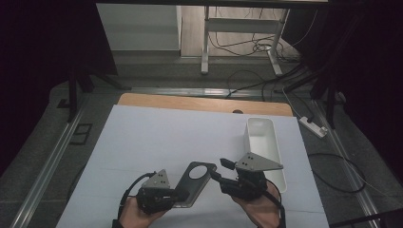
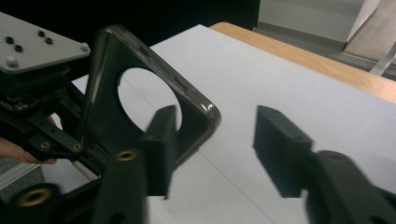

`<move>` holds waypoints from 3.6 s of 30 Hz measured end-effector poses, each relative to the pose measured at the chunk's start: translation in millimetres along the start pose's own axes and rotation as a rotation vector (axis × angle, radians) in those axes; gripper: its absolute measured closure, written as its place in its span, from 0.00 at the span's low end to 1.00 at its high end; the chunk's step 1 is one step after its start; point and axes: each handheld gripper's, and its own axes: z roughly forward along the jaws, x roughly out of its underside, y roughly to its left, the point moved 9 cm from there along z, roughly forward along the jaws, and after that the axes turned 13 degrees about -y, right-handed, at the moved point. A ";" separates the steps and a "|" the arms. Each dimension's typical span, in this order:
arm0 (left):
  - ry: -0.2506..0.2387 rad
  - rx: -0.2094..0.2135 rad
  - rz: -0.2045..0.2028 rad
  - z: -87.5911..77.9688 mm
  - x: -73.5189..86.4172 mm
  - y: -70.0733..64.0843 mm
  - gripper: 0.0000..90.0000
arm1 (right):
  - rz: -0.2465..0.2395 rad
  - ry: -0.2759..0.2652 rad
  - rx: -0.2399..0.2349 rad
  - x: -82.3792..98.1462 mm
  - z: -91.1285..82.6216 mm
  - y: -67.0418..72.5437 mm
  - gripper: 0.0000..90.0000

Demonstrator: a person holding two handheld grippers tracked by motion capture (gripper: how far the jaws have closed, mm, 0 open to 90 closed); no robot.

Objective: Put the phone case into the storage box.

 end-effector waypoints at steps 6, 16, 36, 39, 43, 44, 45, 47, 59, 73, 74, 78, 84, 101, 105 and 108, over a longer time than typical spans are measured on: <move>0.000 0.021 -0.005 0.7 -0.1 -2.3 0.95 | -0.011 -0.003 -0.010 0.0 -0.4 2.6 0.76; -0.015 0.060 -0.029 2.2 -0.5 -4.7 0.94 | -0.028 -0.001 -0.002 -0.7 -2.1 4.0 0.87; -0.097 0.074 -0.027 -0.1 -12.7 -4.1 0.45 | -0.041 0.006 0.045 -8.3 -5.5 3.7 0.88; -0.110 0.058 -0.008 -5.8 -15.5 -1.4 0.33 | -0.042 0.006 0.054 -9.1 -6.6 1.0 0.88; -0.109 0.033 0.003 -12.4 -14.2 2.7 0.16 | -0.040 0.007 0.068 -10.0 -9.2 -5.1 0.88; -0.104 0.021 0.005 -14.2 -13.1 4.0 0.15 | -0.038 0.008 0.069 -10.1 -9.7 -6.1 0.88; -0.101 0.013 0.008 -15.5 -12.1 5.2 0.12 | -0.039 0.008 0.073 -10.5 -10.3 -8.2 0.88; -0.098 0.004 0.003 -17.3 -10.9 6.7 0.08 | -0.038 0.008 0.074 -10.8 -10.6 -9.4 0.88; -0.084 -0.133 0.018 -45.3 11.1 25.3 0.01 | -0.046 0.011 0.095 -20.5 -13.6 -22.1 0.88; -0.117 -0.257 0.029 -82.8 35.8 36.7 0.00 | -0.040 0.001 0.122 -35.6 -16.7 -39.5 0.88; -0.123 -0.262 0.024 -85.8 38.1 36.9 0.00 | -0.041 -0.002 0.122 -37.3 -17.0 -41.1 0.88; -0.127 -0.281 0.011 -93.9 45.4 37.3 0.00 | -0.048 -0.007 0.132 -41.9 -17.9 -46.5 0.88; -0.116 -0.316 0.003 -104.5 56.2 37.0 0.00 | -0.052 -0.011 0.147 -50.3 -20.0 -56.0 0.88; -0.111 -0.375 -0.024 -127.6 77.6 36.4 0.00 | -0.087 -0.025 0.226 -67.0 -26.9 -93.6 0.88; -0.127 -0.376 -0.030 -130.6 77.6 36.2 0.00 | -0.100 -0.027 0.241 -70.0 -28.1 -101.9 0.88; -0.130 -0.384 -0.028 -132.4 78.1 36.5 0.00 | -0.110 -0.030 0.261 -73.3 -29.8 -112.0 0.88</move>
